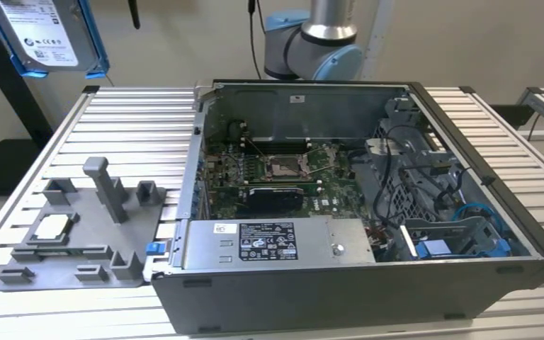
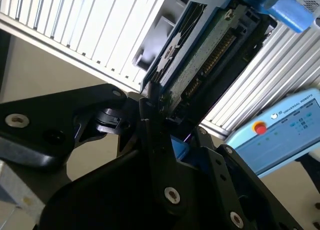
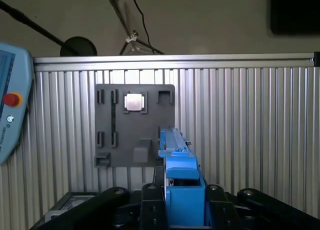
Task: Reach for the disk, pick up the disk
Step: 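Pick up the disk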
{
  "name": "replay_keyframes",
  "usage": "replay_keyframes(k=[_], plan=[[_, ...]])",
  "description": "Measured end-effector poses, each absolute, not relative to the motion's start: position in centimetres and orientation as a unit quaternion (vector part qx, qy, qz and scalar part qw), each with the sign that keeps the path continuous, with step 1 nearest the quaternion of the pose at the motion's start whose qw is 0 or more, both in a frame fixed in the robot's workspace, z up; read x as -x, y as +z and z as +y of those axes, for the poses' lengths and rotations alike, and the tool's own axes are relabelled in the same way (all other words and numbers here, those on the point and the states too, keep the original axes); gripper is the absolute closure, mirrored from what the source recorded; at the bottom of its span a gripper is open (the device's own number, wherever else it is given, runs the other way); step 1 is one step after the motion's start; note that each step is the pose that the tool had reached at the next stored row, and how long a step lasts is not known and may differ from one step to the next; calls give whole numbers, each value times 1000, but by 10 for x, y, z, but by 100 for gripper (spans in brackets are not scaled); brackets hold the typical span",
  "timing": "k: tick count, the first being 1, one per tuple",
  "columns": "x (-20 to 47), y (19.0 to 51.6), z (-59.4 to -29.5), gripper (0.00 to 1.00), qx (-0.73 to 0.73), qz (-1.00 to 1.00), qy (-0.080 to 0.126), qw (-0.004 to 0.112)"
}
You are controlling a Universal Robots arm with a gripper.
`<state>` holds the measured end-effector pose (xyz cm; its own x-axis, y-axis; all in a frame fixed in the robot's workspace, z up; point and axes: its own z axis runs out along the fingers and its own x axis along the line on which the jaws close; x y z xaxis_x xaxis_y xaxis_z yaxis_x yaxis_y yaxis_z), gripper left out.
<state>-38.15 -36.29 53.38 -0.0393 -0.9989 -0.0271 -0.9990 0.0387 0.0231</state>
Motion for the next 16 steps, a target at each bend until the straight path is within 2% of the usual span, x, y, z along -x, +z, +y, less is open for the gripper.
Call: replay_keyframes(k=[16], plan=[[348,534,-363,100,693,721,18,1]])
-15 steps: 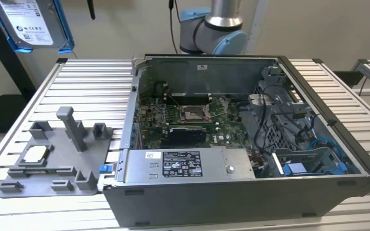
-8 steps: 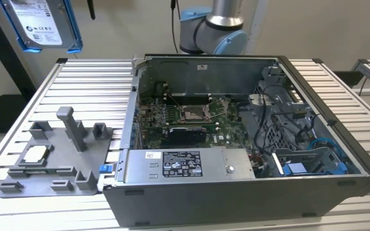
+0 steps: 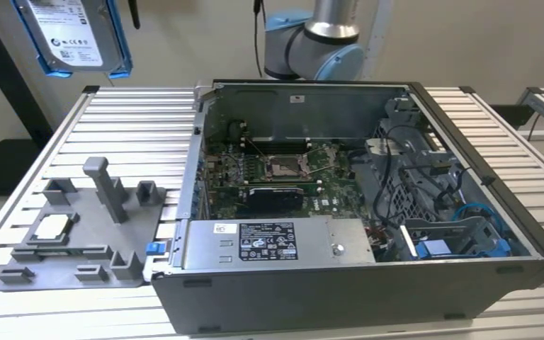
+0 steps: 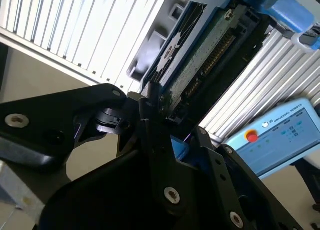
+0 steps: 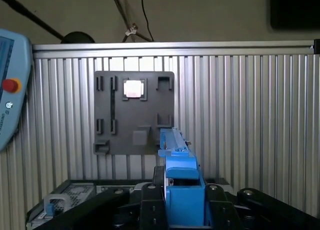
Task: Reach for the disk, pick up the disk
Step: 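Pick up the disk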
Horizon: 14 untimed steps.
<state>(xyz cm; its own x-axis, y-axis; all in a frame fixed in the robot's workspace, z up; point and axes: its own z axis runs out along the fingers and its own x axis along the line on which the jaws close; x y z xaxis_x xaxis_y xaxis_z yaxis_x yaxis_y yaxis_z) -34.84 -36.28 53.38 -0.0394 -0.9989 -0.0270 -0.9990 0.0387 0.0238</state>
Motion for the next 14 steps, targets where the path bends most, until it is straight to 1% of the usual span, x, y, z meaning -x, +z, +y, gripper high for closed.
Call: replay_keyframes(k=[14], plan=[[318,534,-363,100,693,721,18,1]])
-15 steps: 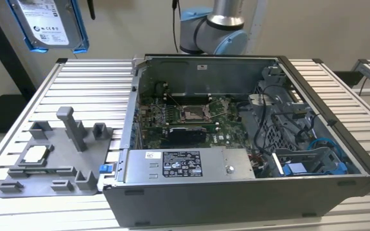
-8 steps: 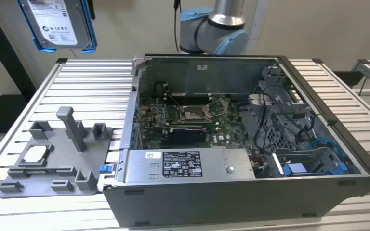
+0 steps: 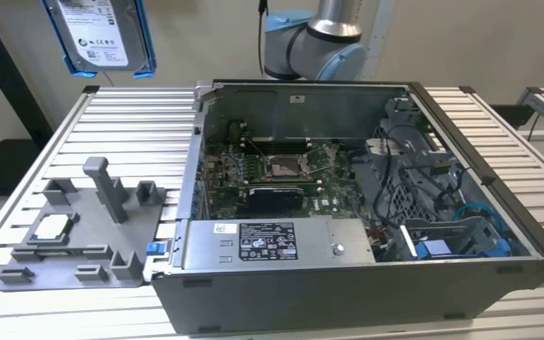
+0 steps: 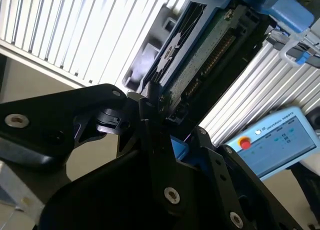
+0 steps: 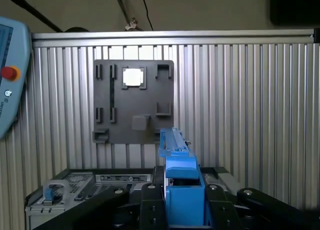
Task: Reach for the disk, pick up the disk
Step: 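Pick up the disk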
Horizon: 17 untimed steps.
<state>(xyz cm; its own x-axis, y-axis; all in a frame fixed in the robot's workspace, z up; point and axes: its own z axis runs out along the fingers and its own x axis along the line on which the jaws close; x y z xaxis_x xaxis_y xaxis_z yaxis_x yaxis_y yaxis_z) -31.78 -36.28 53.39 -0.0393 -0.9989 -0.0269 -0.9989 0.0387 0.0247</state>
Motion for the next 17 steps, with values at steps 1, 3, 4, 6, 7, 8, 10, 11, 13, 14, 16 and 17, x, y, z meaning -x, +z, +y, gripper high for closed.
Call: replay_keyframes(k=[1,3,4,6,7,8,10,11,13,14,16,17], plan=[[315,534,-363,100,693,721,18,1],[309,534,-363,100,693,721,18,1],[307,534,-363,100,693,721,18,1],[300,534,-363,100,693,721,19,1],[297,534,-363,100,693,721,19,1],[294,534,-363,100,693,721,19,1],[288,534,-363,100,693,721,19,1],[285,534,-363,100,693,721,19,0],[279,534,-363,100,693,721,19,0],[275,534,-363,100,693,721,19,0],[269,534,-363,100,693,721,19,0],[266,534,-363,100,693,721,19,0]])
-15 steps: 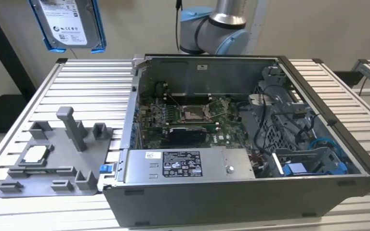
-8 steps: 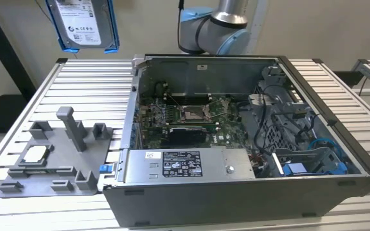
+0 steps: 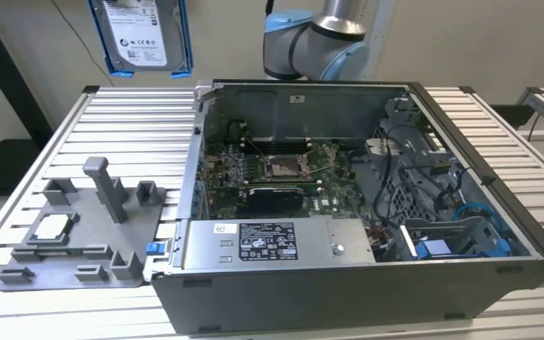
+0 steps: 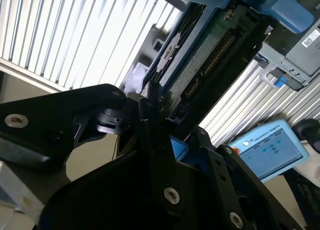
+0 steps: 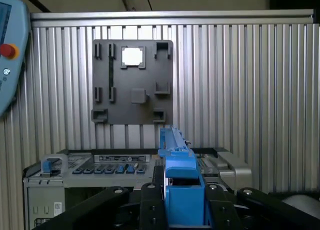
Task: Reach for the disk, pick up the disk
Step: 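Pick up the disk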
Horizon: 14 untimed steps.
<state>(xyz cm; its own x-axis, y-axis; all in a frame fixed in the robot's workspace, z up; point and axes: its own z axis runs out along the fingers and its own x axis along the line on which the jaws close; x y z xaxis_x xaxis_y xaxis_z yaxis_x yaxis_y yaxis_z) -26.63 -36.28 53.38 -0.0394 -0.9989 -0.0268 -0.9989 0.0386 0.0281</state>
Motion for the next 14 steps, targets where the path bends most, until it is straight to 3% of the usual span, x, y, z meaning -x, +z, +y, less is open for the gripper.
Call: replay_keyframes(k=[14], plan=[[227,534,-363,100,-693,-721,-20,1]])
